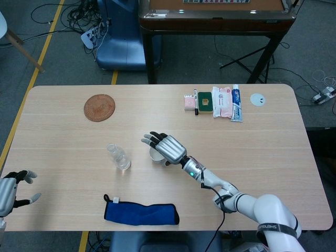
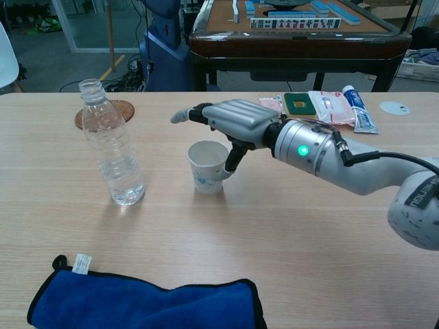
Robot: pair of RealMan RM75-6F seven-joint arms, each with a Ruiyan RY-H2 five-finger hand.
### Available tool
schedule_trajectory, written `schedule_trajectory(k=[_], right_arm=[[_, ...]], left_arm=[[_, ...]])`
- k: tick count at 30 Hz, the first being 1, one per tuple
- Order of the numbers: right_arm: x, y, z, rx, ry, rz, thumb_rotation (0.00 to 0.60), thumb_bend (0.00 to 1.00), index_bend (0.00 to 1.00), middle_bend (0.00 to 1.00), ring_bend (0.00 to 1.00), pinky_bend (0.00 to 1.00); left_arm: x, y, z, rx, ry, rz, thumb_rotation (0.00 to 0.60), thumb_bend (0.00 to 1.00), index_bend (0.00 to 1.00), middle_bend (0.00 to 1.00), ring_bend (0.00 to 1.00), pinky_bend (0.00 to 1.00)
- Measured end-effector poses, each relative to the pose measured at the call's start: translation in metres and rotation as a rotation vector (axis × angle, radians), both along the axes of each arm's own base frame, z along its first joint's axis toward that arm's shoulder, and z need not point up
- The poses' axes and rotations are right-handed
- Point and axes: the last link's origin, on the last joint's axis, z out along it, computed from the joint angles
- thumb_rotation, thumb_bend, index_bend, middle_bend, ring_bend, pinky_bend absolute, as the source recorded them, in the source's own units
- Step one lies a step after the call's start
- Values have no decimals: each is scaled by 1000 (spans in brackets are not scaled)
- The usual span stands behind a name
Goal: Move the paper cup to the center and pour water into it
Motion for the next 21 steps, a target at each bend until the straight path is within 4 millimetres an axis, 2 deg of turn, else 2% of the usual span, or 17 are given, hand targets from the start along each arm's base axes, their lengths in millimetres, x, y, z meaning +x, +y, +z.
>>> schedule_trajectory(k=[5,9,15,21], right_arm=[[-11,8,27,-50,26,10,600,0,114,44,64,273],[-26,20,60,-105,44,-2,600,0,114,66,64,274],[-69,47,125,-240,112,-58,600,0,123,90,64,274],[-110,79,170,-339,198,-141,600,48,194,138,65,274]], left_arm=[[0,1,2,-5,4,-3,600,63,433,524,420,632],[1,2,-1,-16,11,-7,600,63,433,524,420,632],[2,5,-8,-38,10,-11,600,63,430,524,420,632],[6,9,-17,-53,-1,-27,600,63,415,524,419,632]])
